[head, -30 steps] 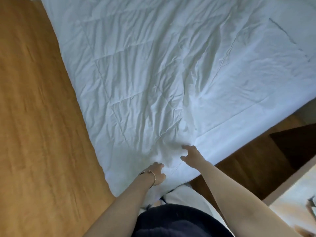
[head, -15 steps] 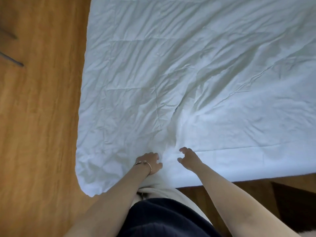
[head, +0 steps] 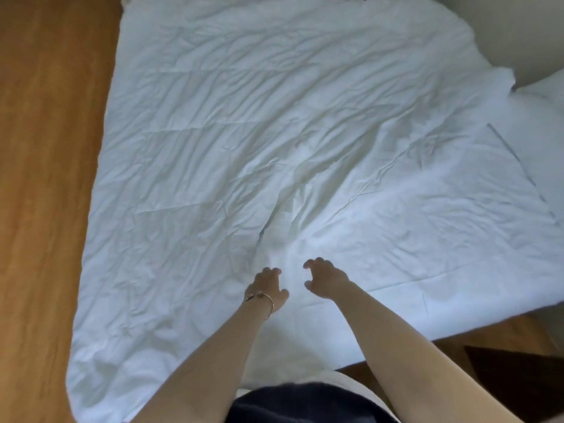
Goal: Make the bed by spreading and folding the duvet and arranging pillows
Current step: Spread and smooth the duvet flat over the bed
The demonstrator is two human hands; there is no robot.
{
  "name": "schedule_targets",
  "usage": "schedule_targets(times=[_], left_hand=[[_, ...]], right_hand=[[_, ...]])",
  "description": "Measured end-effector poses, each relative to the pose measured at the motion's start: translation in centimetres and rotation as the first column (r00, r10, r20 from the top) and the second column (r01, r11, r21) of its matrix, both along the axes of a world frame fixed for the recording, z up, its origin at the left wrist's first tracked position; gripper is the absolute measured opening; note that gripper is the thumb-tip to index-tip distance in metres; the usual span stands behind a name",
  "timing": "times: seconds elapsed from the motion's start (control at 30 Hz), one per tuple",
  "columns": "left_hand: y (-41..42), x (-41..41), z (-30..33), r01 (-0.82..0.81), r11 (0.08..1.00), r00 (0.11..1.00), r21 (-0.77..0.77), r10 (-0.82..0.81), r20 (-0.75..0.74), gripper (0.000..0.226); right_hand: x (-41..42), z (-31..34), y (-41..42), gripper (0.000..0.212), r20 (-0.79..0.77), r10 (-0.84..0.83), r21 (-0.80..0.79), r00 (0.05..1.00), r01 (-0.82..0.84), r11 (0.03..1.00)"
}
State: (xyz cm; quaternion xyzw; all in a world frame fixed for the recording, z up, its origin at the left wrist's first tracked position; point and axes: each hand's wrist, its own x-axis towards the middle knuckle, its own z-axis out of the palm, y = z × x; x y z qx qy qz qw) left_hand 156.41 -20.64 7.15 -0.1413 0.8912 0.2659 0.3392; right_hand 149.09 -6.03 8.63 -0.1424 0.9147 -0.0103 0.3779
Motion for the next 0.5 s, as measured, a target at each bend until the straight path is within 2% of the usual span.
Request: schedule_targets(times=[0.07, 0.2, 0.37, 0.5], left_hand=[[1.1, -1.6, 0.1, -0.062, 0.998, 0.998, -0.011, 0.062, 0.004, 0.057], [3.1, -4.7, -0.8, -0.239, 0.968, 0.971, -0.074, 0.240, -0.002, 0.058], [6.6, -6.7, -1.5, -0.311, 0.940, 0.948, -0.139, 0.316, 0.019, 0.064], [7.4, -8.3, -2.1, -0.411, 0.897, 0.910, -0.161, 0.414, -0.017, 0.072]], right_hand=[[-3.1, -0.3, 1.4, 0.049, 0.006, -0.003, -0.031, 1.000, 0.003, 1.000], [-8.8, -1.5, 3.3, 0.052, 0.021, 0.130, -0.044, 0.991, -0.128, 0.991], [-14.2, -2.1, 5.0, 0.061, -0.005, 0.286, -0.087, 0.958, -0.285, 0.954], [-17.7, -2.9, 4.8, 0.078, -0.031, 0.418, -0.026, 0.908, -0.419, 0.908]])
